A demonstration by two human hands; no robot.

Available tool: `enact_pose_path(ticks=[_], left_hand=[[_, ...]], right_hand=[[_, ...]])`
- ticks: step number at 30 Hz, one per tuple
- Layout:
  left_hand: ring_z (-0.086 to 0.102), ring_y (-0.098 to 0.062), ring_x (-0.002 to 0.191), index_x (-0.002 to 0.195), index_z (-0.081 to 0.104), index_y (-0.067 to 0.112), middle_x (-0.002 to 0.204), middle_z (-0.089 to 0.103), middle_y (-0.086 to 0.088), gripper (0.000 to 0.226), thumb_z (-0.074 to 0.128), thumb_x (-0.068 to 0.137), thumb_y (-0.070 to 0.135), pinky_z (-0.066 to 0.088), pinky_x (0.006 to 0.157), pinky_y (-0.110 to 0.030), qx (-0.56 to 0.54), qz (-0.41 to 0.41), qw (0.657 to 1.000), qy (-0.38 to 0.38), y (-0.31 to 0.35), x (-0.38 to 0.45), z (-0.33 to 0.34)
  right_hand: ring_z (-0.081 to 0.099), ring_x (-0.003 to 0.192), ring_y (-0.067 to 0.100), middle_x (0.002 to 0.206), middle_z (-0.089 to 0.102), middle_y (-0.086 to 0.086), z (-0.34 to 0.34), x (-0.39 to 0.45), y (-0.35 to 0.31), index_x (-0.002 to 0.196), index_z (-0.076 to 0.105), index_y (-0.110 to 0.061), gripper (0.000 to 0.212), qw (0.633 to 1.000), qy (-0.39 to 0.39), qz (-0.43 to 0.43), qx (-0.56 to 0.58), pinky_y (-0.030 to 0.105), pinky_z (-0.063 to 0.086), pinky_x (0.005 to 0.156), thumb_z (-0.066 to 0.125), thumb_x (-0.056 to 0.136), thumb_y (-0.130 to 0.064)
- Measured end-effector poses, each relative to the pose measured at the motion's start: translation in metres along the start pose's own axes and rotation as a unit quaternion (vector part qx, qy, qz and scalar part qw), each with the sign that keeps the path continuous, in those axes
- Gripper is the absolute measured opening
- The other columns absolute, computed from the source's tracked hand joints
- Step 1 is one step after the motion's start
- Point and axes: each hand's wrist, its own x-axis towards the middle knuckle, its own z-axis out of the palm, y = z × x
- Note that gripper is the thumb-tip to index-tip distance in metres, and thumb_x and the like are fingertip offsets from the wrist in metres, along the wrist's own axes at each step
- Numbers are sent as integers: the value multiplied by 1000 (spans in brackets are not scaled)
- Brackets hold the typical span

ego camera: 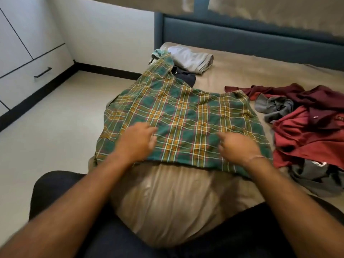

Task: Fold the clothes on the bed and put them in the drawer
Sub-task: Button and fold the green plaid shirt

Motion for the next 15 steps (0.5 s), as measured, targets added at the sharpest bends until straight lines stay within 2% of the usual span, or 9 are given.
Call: enact_pose_path(ticks=[2, 4, 6, 8, 10, 13, 15], left_hand=[[43, -26, 144, 155, 47, 17, 156, 49, -9, 57, 52, 100, 30, 34, 120, -41, -6, 51, 997, -63, 44, 32, 30], [17, -23, 159, 165, 26, 15, 172, 22, -8, 64, 41, 106, 34, 12, 130, -43, -9, 44, 991, -123, 63, 50, 64], [-2, -17, 162, 168, 9, 20, 176, 2, -2, 67, 27, 109, 46, 0, 131, -47, 15, -5, 986, -165, 49, 55, 94], [-9, -15, 161, 168, 1, 22, 175, -6, 1, 77, 18, 105, 64, -5, 130, -50, 70, -31, 983, -165, 21, 53, 109], [-12, -15, 161, 167, -3, 23, 174, -10, 3, 86, 9, 99, 75, -7, 127, -57, 116, -56, 981, -143, -8, 50, 109], [-15, -16, 160, 166, -6, 25, 174, -14, 3, 88, 6, 97, 78, -6, 126, -62, 128, -93, 980, -120, -45, 58, 95], [-17, -15, 160, 166, -7, 25, 174, -17, 3, 89, 8, 97, 79, -6, 127, -59, 116, -111, 980, -119, -65, 58, 87]], right_hand=[[54, 136, 28, 152, 54, 7, 22, 19, -58, 153, 46, -26, 55, 985, 79, -45, 149, 42, 44, 112, 50, 99, -28], [29, 154, 24, 168, 32, 5, 59, 39, -92, 161, 34, -26, 59, 982, 98, -65, 146, 44, 22, 126, 42, 103, -32], [6, 160, 17, 174, 11, -4, 90, 58, -98, 164, 21, -32, 59, 991, 62, -46, 110, 48, 3, 129, 29, 107, -43], [-1, 160, 13, 174, 2, -11, 110, 74, -78, 165, 13, -37, 62, 995, 31, -41, 88, 50, -2, 129, 23, 106, -54], [-2, 160, 15, 173, -3, -12, 117, 78, -43, 165, 6, -39, 65, 996, 47, -17, 78, 49, -2, 129, 21, 105, -60], [-4, 160, 17, 173, -8, -12, 121, 69, 53, 163, -2, -43, 67, 988, 36, 128, 75, 54, 1, 128, 13, 102, -68], [-4, 160, 17, 173, -9, -12, 117, 53, 115, 163, -1, -43, 71, 964, -15, 246, 97, 64, 7, 125, 11, 100, -72]])
